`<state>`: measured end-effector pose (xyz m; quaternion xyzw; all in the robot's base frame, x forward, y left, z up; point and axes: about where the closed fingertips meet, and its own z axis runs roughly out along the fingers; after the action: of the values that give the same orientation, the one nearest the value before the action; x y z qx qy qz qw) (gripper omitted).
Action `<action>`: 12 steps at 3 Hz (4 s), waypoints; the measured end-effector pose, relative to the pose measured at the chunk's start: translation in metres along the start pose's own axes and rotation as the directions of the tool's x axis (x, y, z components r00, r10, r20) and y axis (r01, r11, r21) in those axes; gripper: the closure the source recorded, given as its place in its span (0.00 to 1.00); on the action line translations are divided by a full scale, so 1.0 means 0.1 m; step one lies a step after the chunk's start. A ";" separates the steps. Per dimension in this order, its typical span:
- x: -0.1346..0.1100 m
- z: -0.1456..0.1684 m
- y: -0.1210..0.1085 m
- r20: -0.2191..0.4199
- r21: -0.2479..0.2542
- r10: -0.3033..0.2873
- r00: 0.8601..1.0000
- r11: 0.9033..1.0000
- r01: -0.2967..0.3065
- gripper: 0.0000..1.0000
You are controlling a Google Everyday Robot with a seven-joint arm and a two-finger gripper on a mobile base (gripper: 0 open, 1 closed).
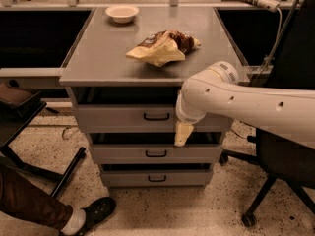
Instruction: Open top drawer
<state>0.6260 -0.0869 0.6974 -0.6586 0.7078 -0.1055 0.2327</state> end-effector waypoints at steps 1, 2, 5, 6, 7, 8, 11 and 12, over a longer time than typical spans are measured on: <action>0.10 0.15 0.02 -0.009 -0.059 0.039 0.999 0.997 -0.040 0.00; 0.14 0.36 0.07 -0.013 -0.113 0.077 0.997 0.991 -0.078 0.00; 0.14 0.37 0.33 0.032 -0.297 0.111 0.993 0.950 -0.096 0.00; 0.15 0.30 0.40 0.033 -0.331 0.117 0.993 0.938 -0.099 0.00; 0.22 0.13 0.61 0.012 -0.408 0.121 0.993 0.907 -0.105 0.00; 0.22 0.13 0.61 0.012 -0.408 0.121 0.993 0.907 -0.105 0.00; 0.30 -0.08 0.89 -0.044 -0.496 0.118 0.992 0.859 -0.124 0.00; 0.41 -0.21 1.05 -0.056 -0.548 0.114 0.992 0.827 -0.126 0.00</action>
Offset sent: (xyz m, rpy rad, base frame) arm 0.0161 -0.0086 -0.0620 0.0556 0.1944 -0.0810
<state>0.5222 -0.1188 0.6602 -0.6508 0.7505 0.1103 0.0324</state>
